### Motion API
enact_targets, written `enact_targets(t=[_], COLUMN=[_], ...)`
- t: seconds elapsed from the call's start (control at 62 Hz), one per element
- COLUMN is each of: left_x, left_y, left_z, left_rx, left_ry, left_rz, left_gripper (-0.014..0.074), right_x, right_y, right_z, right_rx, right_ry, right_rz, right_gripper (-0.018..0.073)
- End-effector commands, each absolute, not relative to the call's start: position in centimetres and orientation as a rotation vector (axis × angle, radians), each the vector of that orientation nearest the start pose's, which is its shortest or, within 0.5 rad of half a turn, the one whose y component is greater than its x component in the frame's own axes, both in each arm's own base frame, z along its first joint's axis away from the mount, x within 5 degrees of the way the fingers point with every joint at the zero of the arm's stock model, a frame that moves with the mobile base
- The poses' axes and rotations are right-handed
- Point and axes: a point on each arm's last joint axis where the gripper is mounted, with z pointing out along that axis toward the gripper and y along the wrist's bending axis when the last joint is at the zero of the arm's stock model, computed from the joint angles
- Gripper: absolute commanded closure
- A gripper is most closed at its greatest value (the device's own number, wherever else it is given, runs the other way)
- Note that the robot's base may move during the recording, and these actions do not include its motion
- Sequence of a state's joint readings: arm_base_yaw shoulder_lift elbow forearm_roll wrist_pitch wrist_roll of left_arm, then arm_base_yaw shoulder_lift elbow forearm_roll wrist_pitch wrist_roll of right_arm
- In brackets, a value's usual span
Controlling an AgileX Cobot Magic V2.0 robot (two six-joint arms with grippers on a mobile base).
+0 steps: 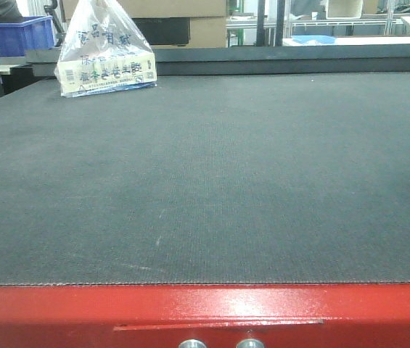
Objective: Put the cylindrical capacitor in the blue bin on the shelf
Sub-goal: 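Lift the orange cylinder with the left gripper off the mat, then drive the base away from the table to the shelf of blue bins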
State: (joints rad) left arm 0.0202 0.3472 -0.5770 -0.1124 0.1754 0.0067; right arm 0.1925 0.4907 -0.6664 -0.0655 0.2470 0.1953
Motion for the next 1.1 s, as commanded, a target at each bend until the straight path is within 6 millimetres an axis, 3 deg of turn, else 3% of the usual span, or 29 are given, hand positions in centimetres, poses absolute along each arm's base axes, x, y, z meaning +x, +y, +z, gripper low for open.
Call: enact_targets(t=[0.0,1.081], left_x=[6.06,5.88], left_y=[-0.03,-0.10], left_z=[37.56,37.09], left_rx=[-0.073,-0.070], left_ry=[1.334,1.383], left_rz=[-0.089,-0.093], left_gripper=[0.0708,0.0708], right_x=[8.92,8.62], right_y=[1.58,1.54], right_z=[38.16,38.32], right_rx=[-0.047,-0.043], right_ry=[1.518,1.500], right_rz=[0.231,0.240], right_gripper=[0.0727,0.0727])
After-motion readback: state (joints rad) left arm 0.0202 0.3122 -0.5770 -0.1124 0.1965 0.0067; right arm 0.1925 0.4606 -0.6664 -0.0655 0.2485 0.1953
